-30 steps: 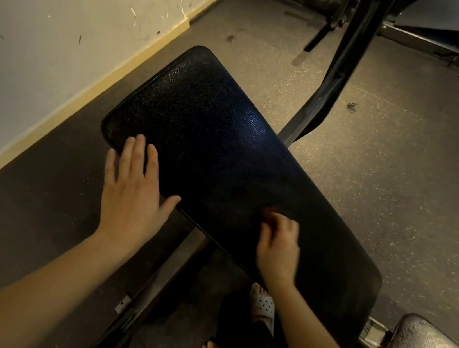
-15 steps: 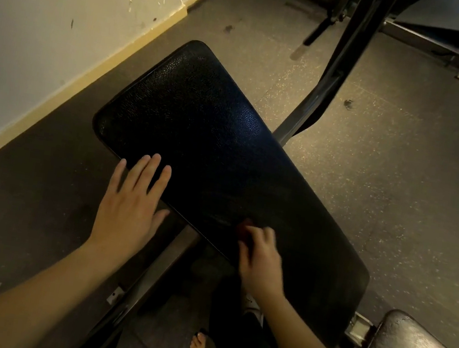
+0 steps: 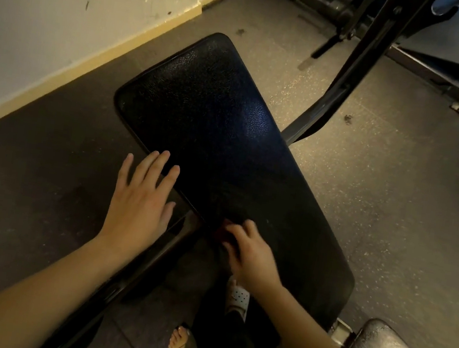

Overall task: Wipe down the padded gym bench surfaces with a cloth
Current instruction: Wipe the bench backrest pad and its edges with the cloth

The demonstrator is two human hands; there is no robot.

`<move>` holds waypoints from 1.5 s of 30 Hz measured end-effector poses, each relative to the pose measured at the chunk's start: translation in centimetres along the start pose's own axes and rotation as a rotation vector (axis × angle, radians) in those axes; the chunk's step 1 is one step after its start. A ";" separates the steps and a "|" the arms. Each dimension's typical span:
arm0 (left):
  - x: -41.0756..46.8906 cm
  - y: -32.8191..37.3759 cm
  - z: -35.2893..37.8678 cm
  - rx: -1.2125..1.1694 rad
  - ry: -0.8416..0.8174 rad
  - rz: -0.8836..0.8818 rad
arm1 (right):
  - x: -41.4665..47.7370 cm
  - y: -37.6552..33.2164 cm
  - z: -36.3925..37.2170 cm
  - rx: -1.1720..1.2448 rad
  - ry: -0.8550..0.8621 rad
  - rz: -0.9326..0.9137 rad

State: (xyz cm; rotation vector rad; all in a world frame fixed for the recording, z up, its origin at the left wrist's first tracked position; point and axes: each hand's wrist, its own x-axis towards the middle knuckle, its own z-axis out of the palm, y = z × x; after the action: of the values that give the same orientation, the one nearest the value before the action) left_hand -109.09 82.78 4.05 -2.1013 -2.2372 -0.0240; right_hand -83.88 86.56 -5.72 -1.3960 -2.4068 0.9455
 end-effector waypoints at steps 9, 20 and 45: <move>-2.9 4.3 4.5 -0.044 -0.037 -0.054 | 4.8 -0.9 -1.0 0.297 0.400 0.280; -2.7 6.5 5.8 -0.056 -0.003 -0.184 | -1.5 7.8 -4.6 0.398 0.236 0.141; -6.8 14.4 11.9 -1.173 0.244 -0.676 | 7.3 0.8 -2.3 0.205 0.281 -0.246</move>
State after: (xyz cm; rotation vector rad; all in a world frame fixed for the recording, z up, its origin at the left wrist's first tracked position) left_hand -94.79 77.66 -8.81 -1.2178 -2.9239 -1.8606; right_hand -86.14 93.96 -5.44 -1.0536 -2.1434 0.8426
